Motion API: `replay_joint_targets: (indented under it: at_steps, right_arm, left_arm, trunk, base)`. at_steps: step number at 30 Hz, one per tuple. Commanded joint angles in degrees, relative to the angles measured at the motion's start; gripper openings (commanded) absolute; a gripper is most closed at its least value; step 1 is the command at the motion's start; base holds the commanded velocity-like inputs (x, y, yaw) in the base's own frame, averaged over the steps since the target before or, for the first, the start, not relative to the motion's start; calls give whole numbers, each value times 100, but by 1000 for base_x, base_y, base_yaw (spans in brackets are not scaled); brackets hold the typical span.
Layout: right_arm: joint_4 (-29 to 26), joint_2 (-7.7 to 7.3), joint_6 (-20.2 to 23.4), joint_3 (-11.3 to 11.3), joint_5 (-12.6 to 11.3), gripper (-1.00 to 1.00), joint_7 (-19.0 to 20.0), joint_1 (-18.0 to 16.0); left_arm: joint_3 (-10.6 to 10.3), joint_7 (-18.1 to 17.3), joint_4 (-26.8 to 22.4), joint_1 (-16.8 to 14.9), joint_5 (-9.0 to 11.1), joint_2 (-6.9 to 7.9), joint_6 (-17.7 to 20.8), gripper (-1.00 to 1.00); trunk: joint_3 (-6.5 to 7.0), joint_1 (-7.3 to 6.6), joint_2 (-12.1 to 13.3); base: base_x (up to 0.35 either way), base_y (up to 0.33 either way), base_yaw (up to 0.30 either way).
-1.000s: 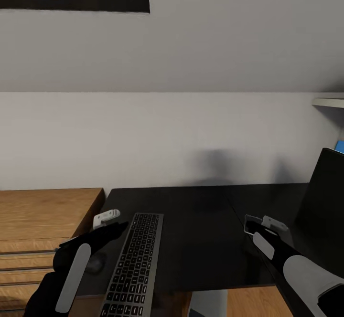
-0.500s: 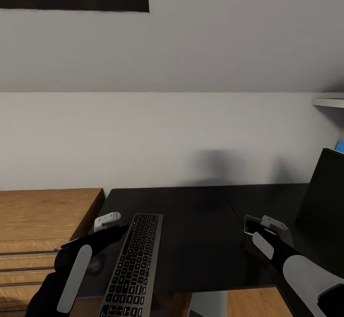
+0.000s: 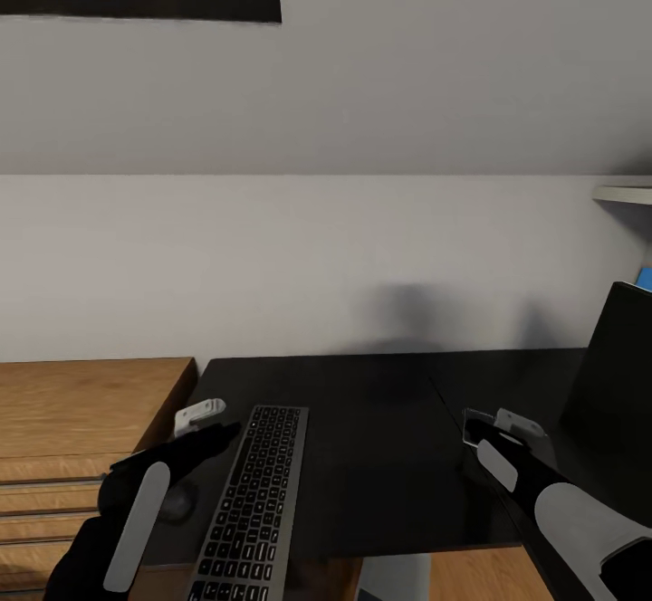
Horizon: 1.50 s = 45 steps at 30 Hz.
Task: In the bedroom, organize the workspace by keeping the computer under the desk, ensuring the monitor is on the desk, placing the keyboard on the desk next to the monitor, placing the mouse on the desk next to the keyboard, moving the folder from the swivel chair onto the desk next to the mouse, stacking the notebook on top of the folder with the pen on top of the notebook, and positioning the swivel chair next to the desk.
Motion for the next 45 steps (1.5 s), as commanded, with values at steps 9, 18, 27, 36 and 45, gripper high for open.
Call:
replay_joint_targets:
  at_steps: [9, 18, 27, 36, 45]
  right_arm:
    - [-3, -41, -123, 46, -50, 100, 67, -8]
    - [-11, -48, -135, 40, -52, 100, 87, -8]
    - [-13, -48, -136, 41, -51, 100, 88, -8]
    - [-13, -48, -131, 48, -51, 100, 86, -8]
    - [-10, -47, -134, 48, -52, 100, 85, -8]
  left_arm:
    - [-92, 56, 14, -4, 29, 41, 29, 100]
    - [-101, 56, 15, -4, 28, 55, 30, 100]
    - [-99, 58, 15, -4, 26, 64, 30, 100]
    - [-93, 64, 25, -4, 27, 68, 36, 100]
    - [-91, 65, 25, -4, 27, 73, 38, 100]
  trunk:
    - [-7, 0, -4]
    - [-7, 0, -4]
    - [-7, 0, -4]
    - [-7, 0, -4]
    - [-7, 0, -4]
  base:
    - [0, 0, 0]
    - [0, 0, 0]
    - [2, -9, 0]
    - [32, -48, 0]
    - [1, -2, 0]
